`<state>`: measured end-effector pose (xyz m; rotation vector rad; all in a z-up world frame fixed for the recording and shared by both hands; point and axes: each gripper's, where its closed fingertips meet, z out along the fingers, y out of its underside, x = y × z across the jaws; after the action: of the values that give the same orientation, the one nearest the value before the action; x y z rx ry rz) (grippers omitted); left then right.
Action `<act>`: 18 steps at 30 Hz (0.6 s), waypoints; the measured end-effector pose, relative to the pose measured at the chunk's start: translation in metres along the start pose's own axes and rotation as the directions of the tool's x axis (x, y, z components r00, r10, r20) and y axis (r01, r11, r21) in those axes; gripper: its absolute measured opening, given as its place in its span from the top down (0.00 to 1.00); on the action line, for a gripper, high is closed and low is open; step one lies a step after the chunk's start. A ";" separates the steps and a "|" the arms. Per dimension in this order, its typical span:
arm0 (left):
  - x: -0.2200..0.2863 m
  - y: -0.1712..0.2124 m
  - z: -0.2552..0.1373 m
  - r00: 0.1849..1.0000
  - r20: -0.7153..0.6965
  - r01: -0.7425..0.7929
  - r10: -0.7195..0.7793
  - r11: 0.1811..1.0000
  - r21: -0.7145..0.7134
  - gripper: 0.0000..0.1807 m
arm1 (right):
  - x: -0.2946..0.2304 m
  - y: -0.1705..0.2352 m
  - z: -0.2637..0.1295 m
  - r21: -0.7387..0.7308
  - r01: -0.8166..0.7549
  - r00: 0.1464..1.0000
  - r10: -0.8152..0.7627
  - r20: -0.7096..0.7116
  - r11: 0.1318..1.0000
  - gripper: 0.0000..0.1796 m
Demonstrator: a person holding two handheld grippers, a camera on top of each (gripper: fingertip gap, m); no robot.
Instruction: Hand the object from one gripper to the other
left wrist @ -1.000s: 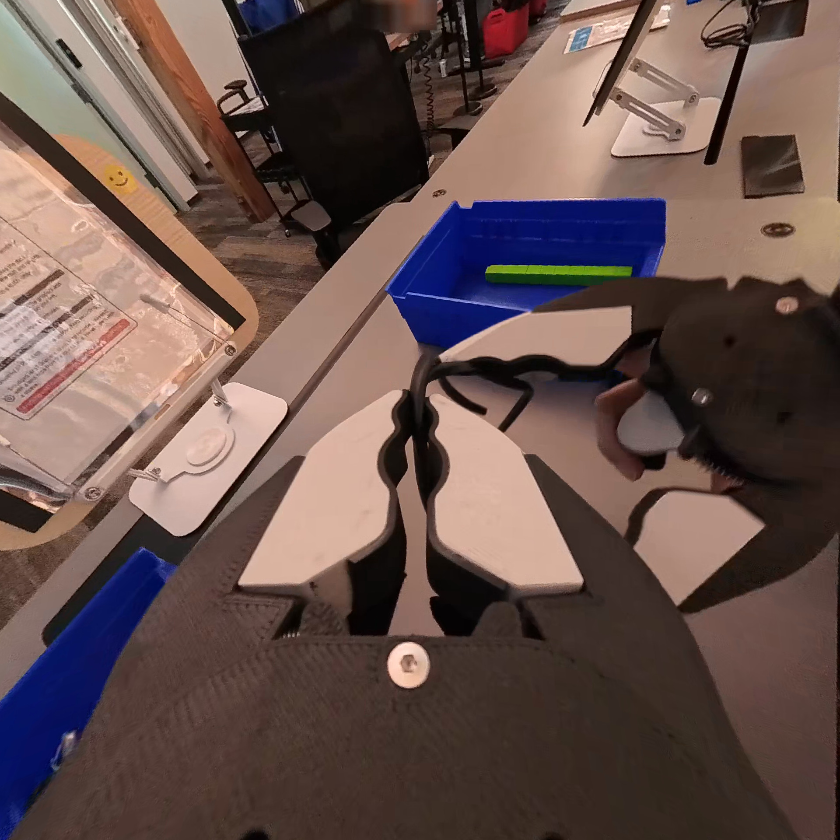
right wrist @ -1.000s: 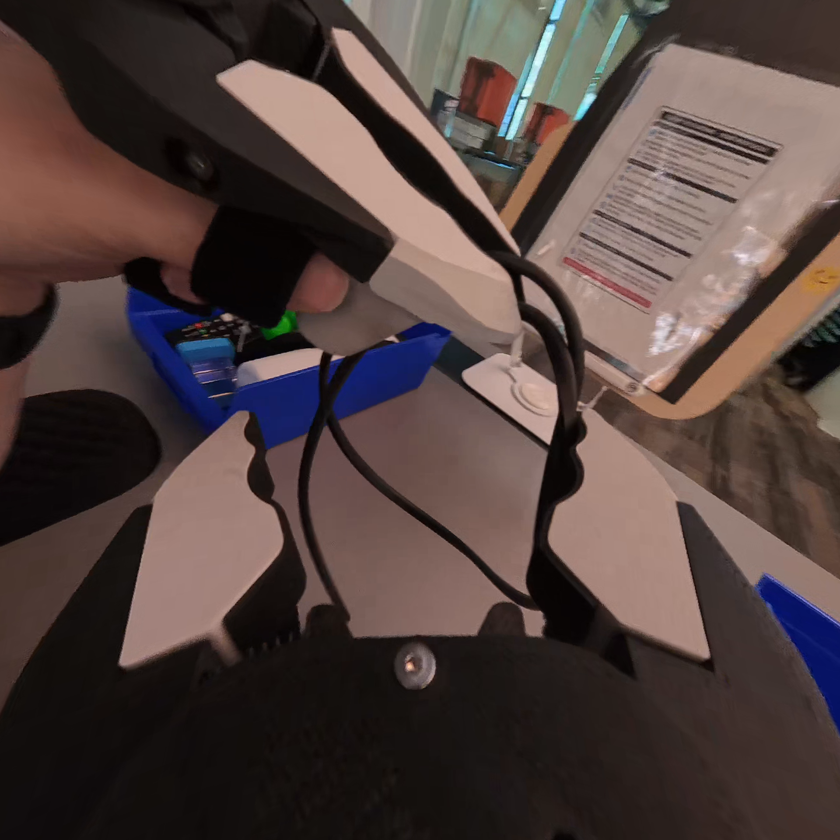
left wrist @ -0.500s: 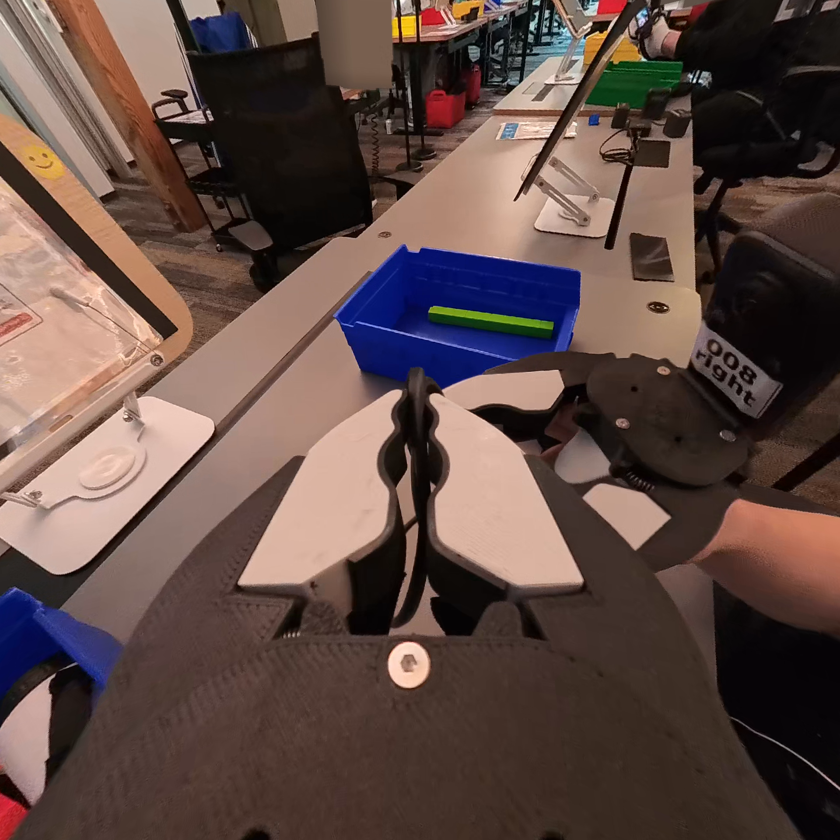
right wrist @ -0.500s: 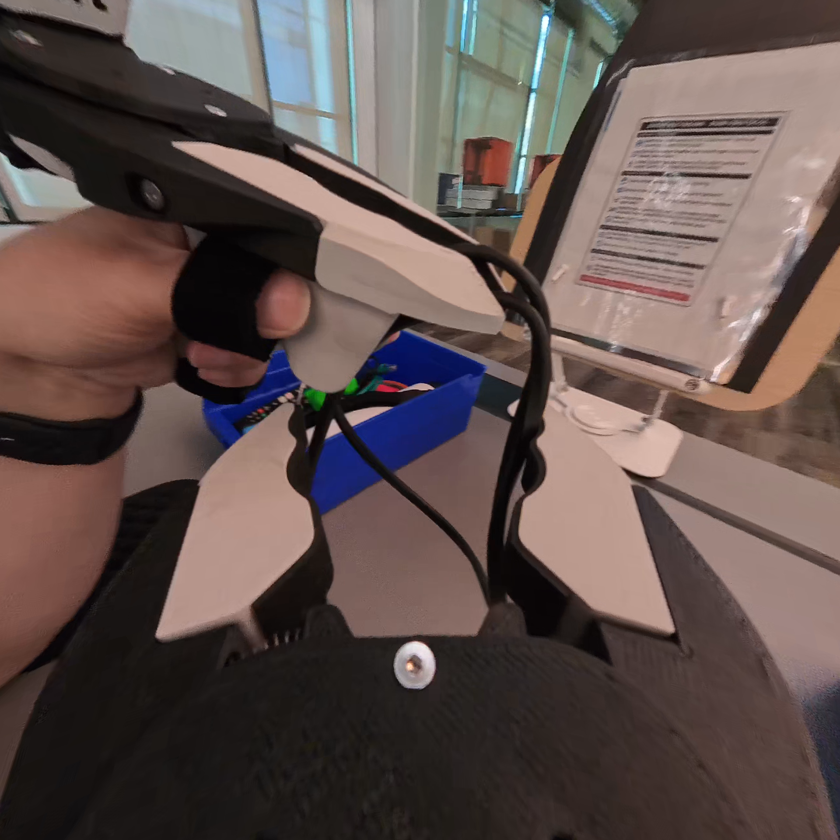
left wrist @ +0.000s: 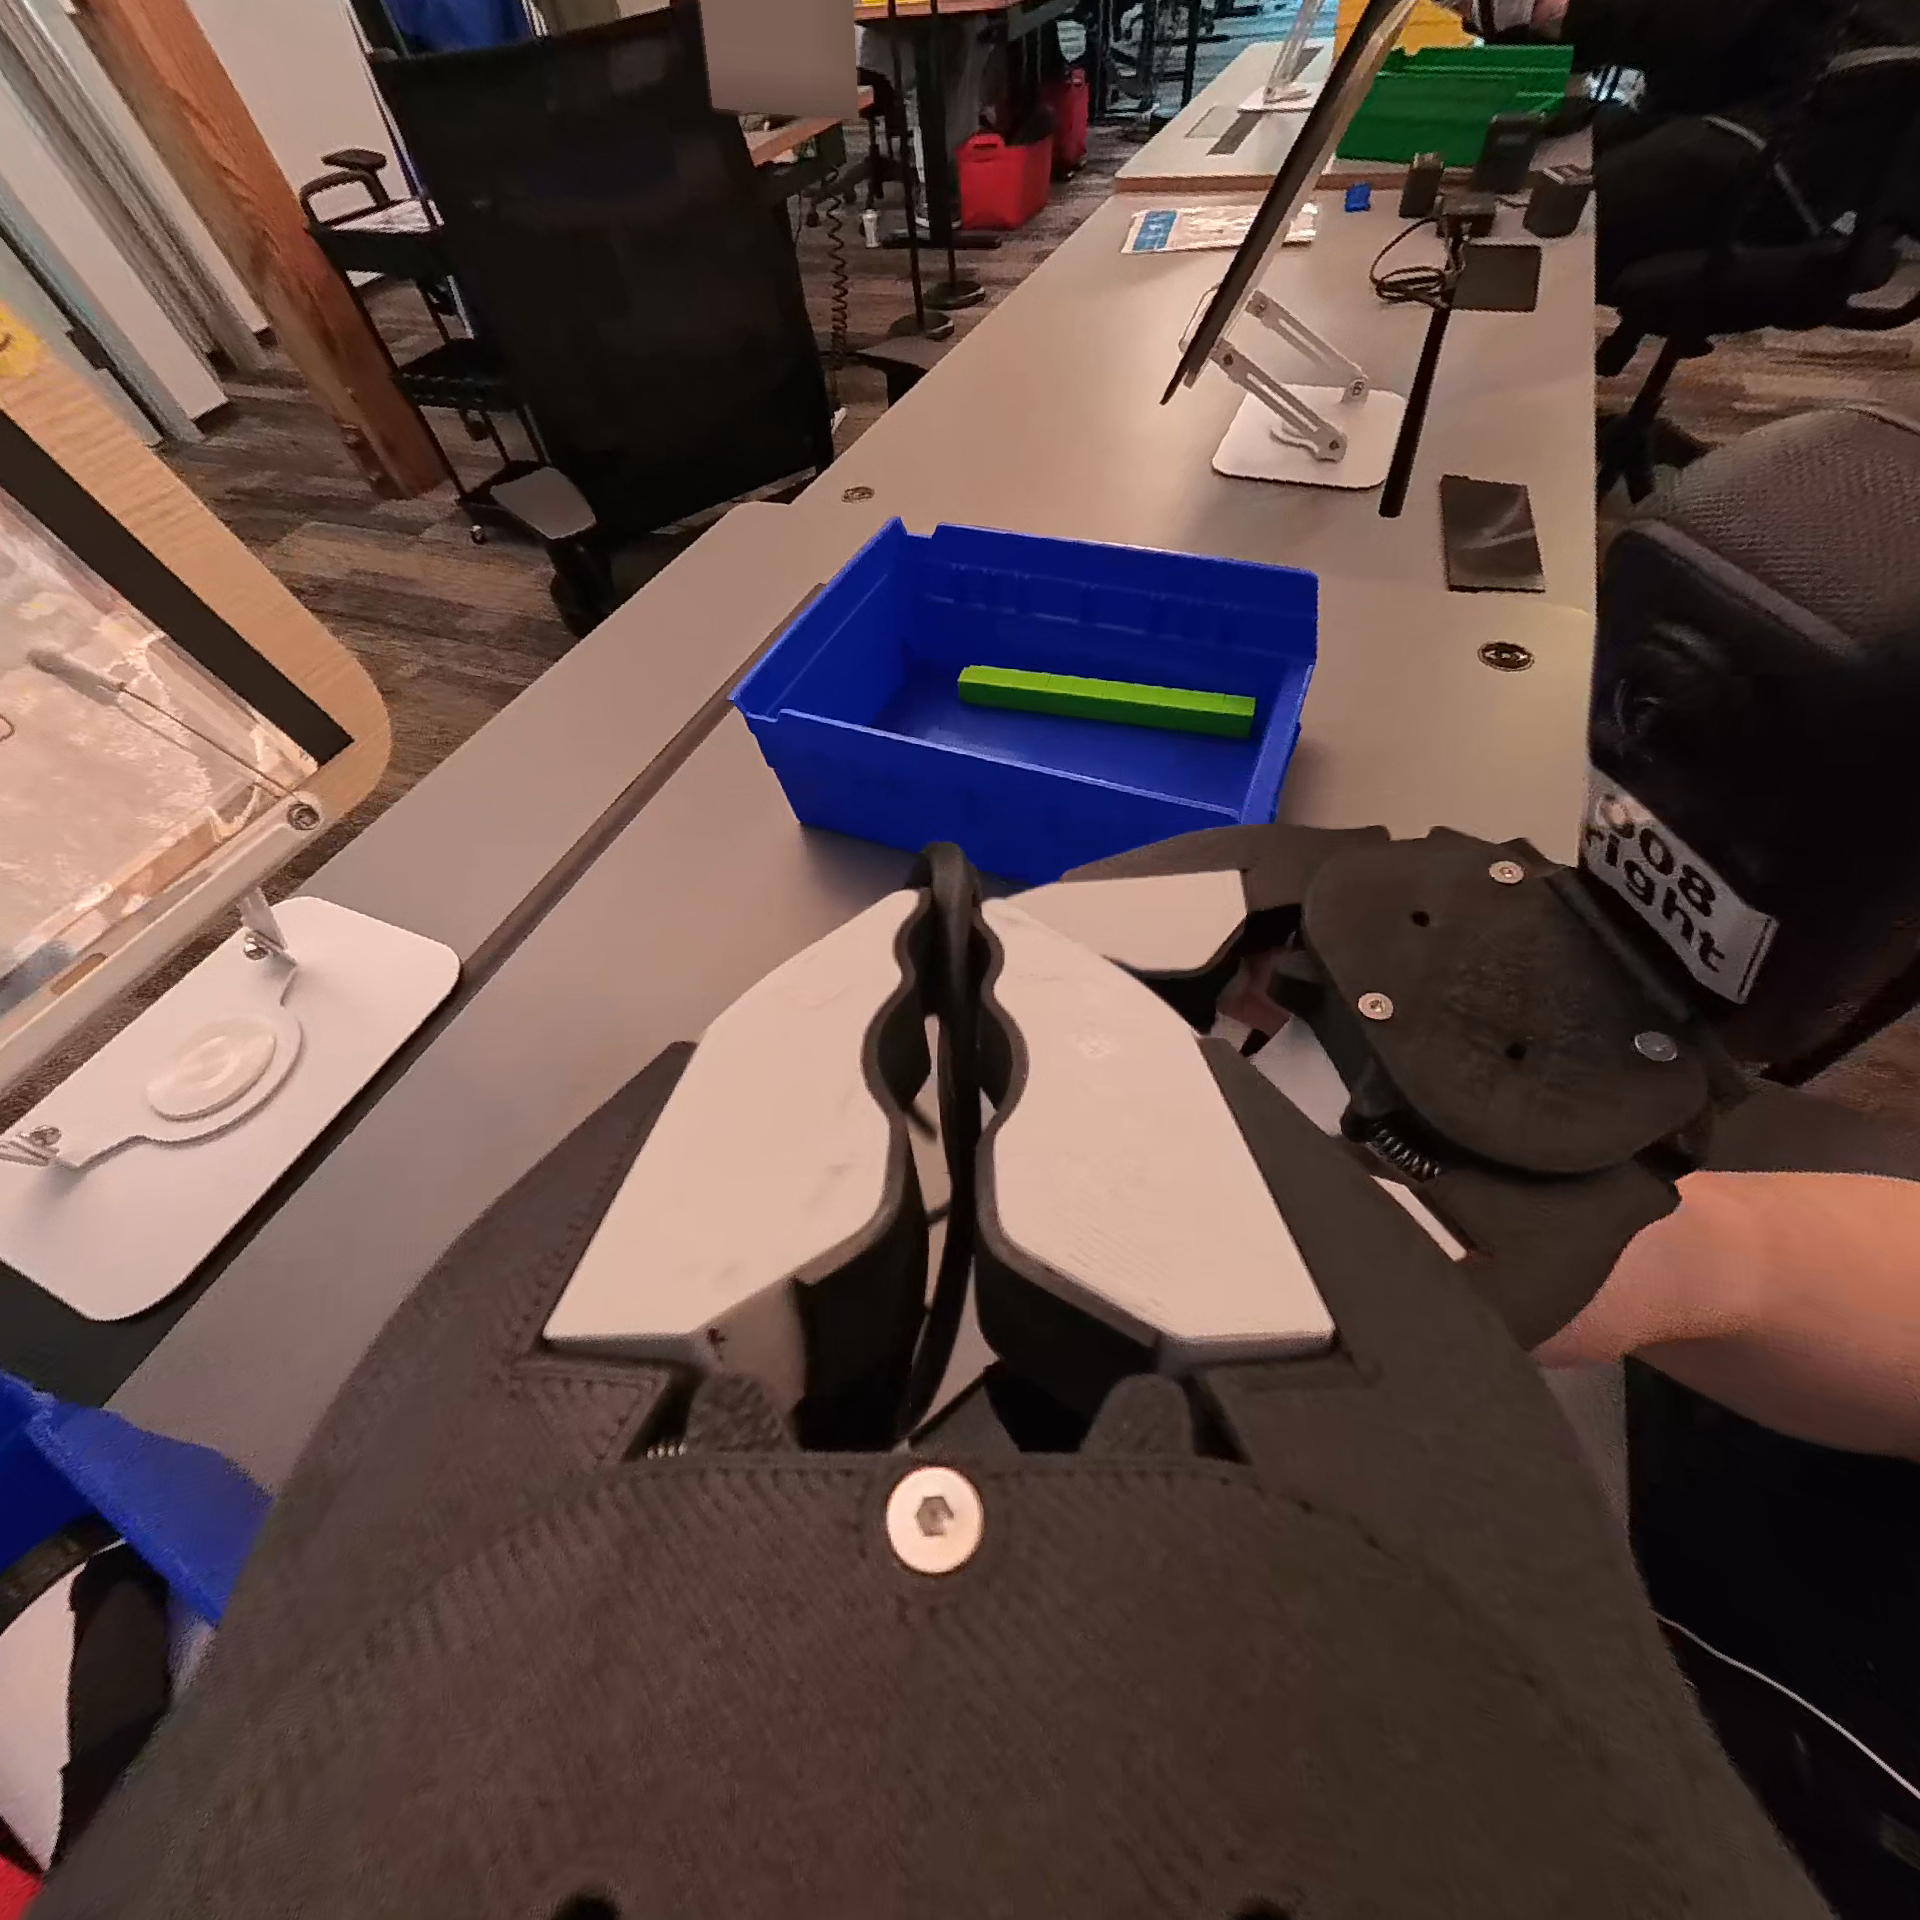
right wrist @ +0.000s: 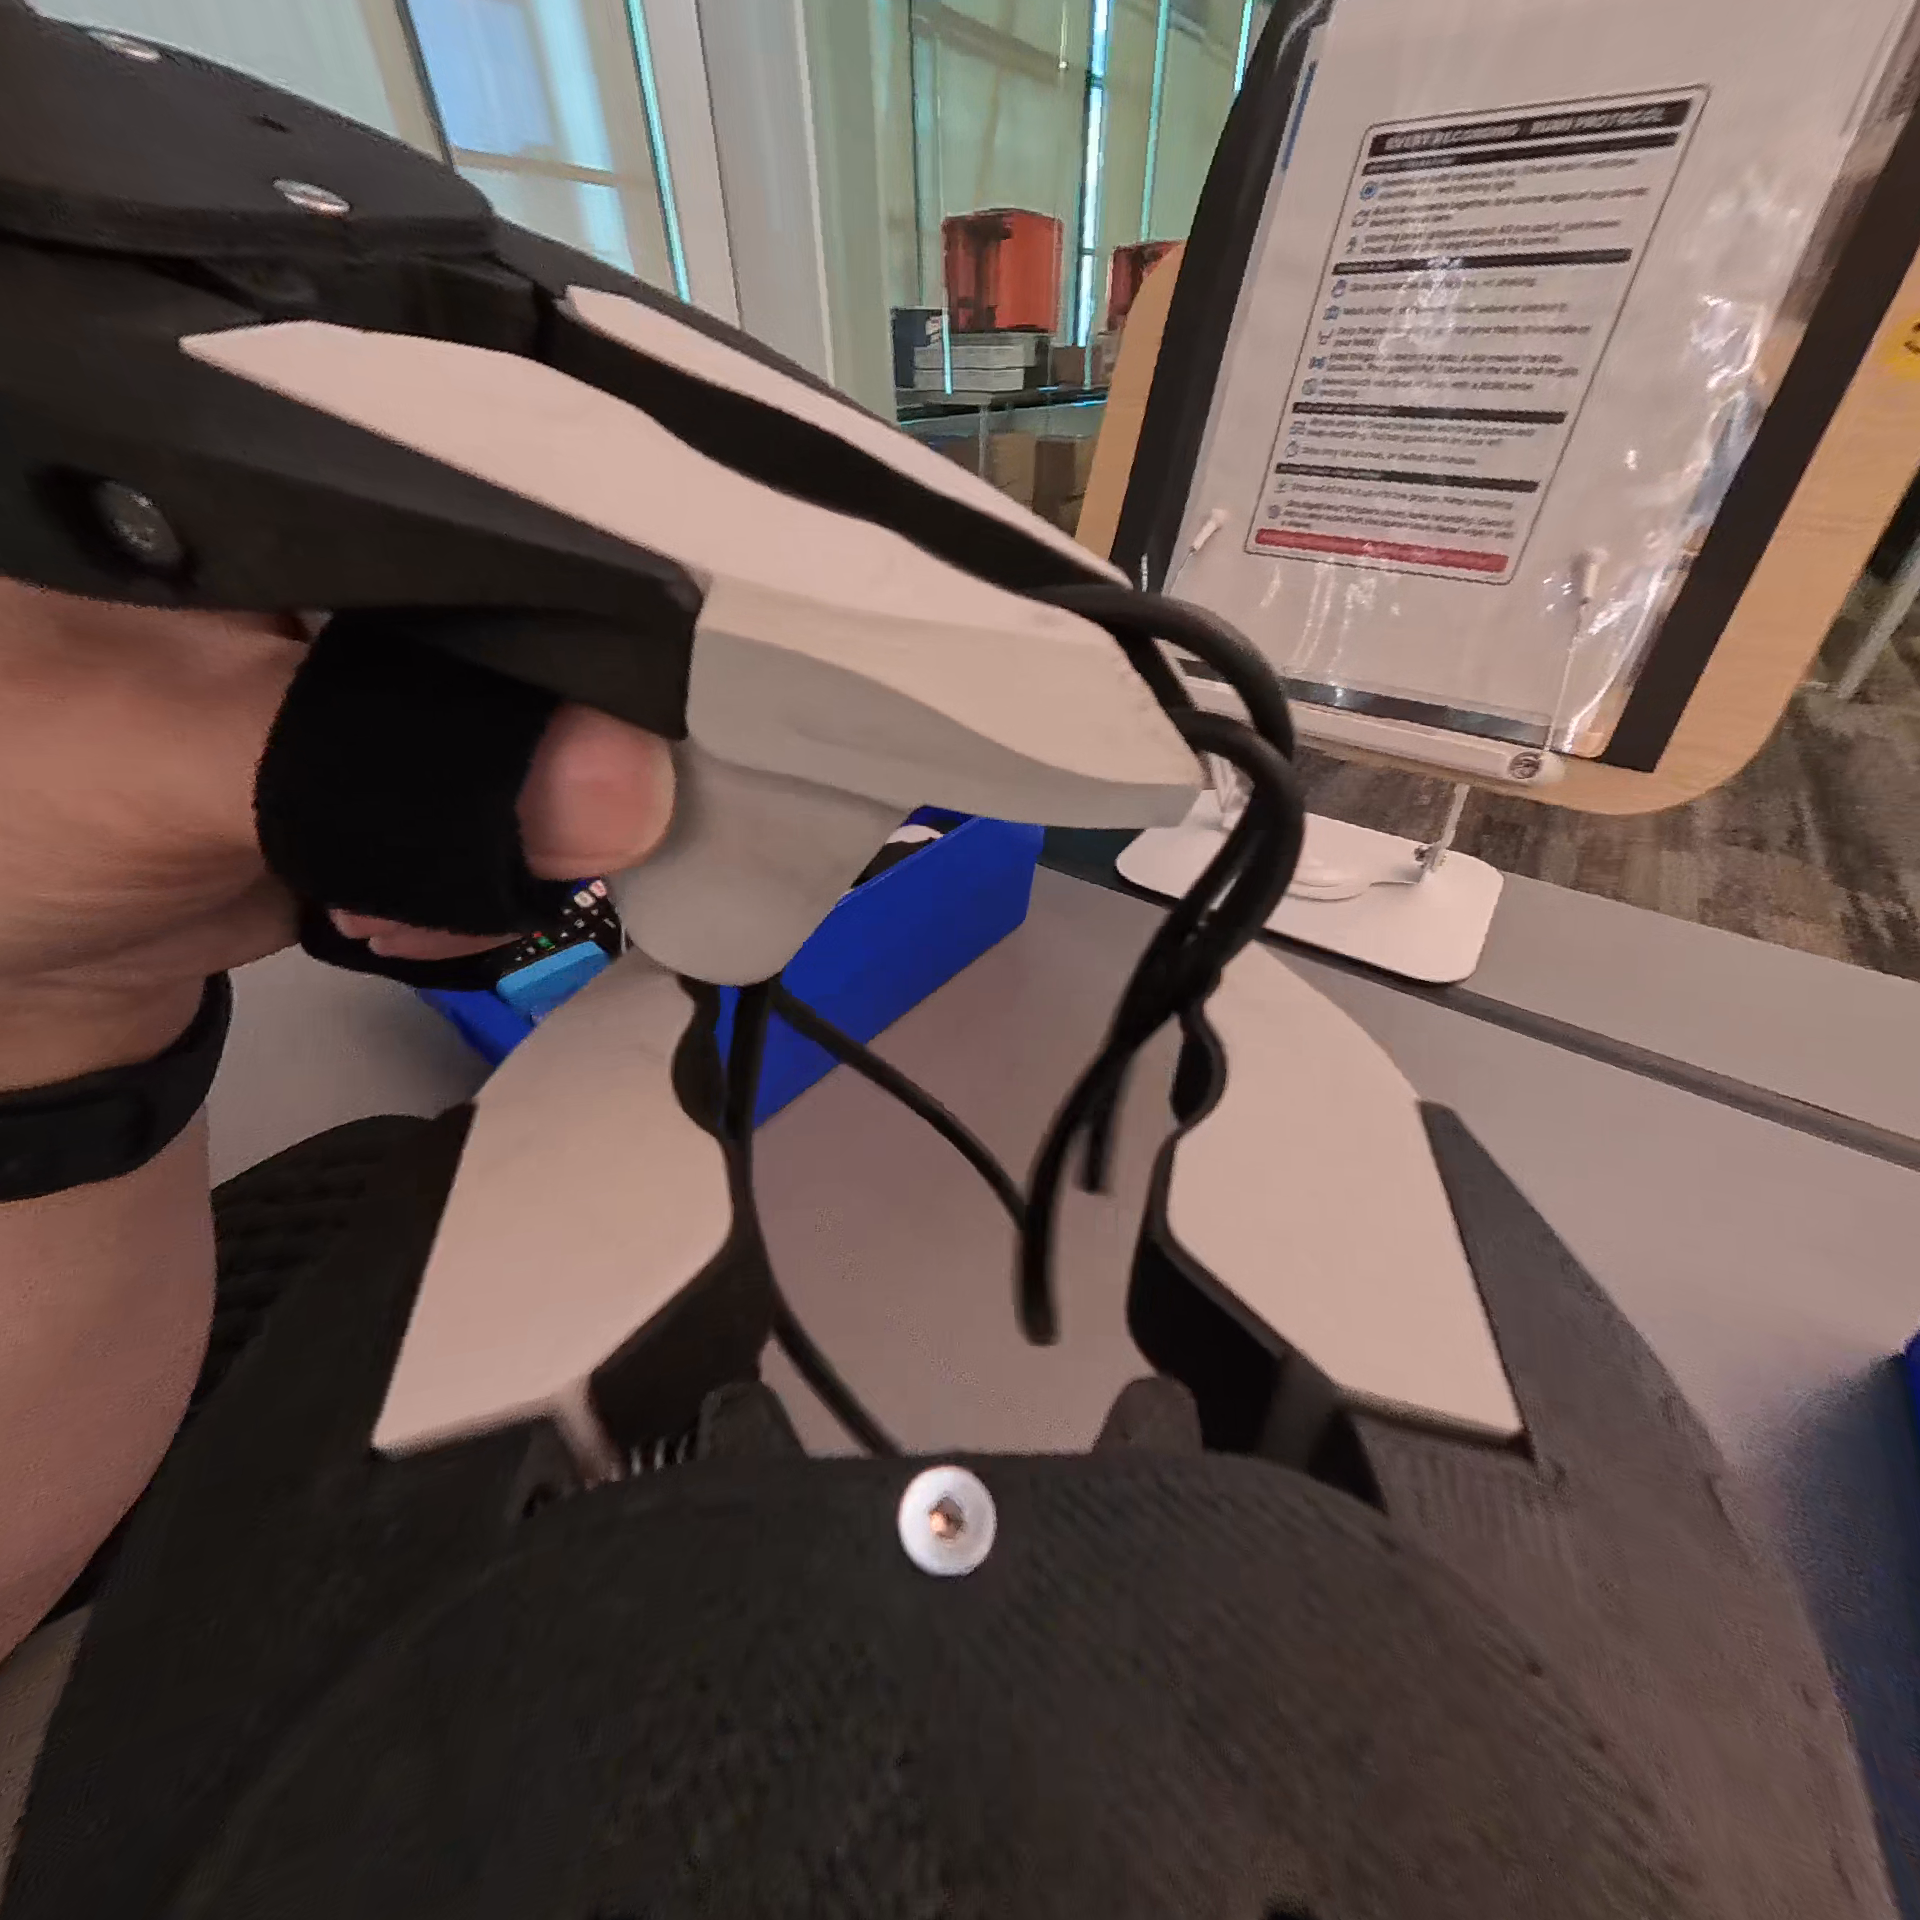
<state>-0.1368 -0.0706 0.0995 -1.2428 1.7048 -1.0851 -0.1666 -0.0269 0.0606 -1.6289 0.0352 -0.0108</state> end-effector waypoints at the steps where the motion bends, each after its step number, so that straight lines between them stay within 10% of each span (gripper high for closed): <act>1: 0.000 0.000 0.000 1.000 -0.005 0.006 -0.006 1.000 0.001 0.98 | 0.000 0.000 0.000 0.004 0.002 1.000 -0.002 0.005 1.000 0.55; 18: 0.024 -0.012 -0.004 0.967 -0.215 0.153 -0.139 0.987 0.051 0.98 | 0.005 -0.018 -0.006 0.156 0.043 0.992 -0.023 -0.123 0.987 0.44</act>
<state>-0.1423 -0.0954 0.1100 -1.2634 1.7376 -1.3941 -0.1618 -0.0320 0.0785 -1.4686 0.0977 -0.1344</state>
